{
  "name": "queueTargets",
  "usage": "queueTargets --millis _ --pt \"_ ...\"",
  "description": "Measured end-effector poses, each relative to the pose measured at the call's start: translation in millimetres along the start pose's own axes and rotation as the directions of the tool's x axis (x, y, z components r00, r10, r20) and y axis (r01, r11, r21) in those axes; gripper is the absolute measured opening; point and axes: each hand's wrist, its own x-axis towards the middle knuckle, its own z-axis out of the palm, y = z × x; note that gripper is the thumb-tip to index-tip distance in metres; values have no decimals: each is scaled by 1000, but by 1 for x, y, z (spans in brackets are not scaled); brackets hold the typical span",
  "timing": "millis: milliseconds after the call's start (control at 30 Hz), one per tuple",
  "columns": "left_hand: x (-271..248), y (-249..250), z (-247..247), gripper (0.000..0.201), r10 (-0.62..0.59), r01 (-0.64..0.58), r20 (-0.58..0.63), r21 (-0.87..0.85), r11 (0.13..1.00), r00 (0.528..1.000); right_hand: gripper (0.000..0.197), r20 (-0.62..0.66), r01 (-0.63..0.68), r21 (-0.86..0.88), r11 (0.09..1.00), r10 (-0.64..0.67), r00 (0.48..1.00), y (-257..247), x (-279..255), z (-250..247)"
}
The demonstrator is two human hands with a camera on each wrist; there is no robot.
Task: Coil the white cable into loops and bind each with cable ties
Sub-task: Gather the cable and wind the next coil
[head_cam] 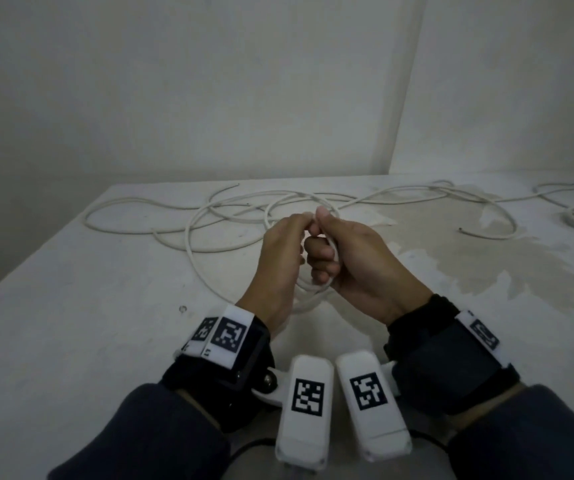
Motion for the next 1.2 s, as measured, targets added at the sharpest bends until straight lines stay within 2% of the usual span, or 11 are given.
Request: queueTargets --millis 300,400,500,567,667,733,800,933,1000,1100,1200 --pt "4 -2 -2 22 -16 4 84 143 990 996 37 -18 -67 123 990 69 997 2 5 -13" --pt "6 -2 -1 25 -34 29 23 187 982 999 39 -99 -32 296 955 64 993 0 11 -25" --pt "8 0 -12 14 -17 50 -145 231 972 989 39 -273 139 438 888 -16 962 -4 15 -40" --pt "8 1 -22 29 -140 178 -177 215 960 974 39 -343 206 487 849 -31 939 -5 15 -49" --pt "-1 6 -31 44 -417 422 -81 282 862 905 38 -364 232 549 803 -21 931 -4 15 -55" --pt "-4 9 -33 47 -484 473 -43 307 826 874 38 -361 242 562 791 -28 932 -4 15 -54" --pt "-3 8 -34 44 -461 467 -85 261 845 883 38 -344 244 570 785 -41 938 -5 15 -52" --pt "4 1 -34 22 -250 295 -227 192 936 941 39 -295 223 600 769 -46 954 -5 14 -48" --pt "2 0 -31 10 -276 276 -179 -25 961 944 39 -269 203 613 764 -40 962 -5 14 -47" --pt "5 -4 -30 16 -332 273 -102 -373 887 938 39 -226 159 591 791 -26 974 -2 14 -45" --pt "8 -5 -25 15 -303 231 -96 -448 863 948 40 -214 148 599 787 -21 977 -2 14 -45"
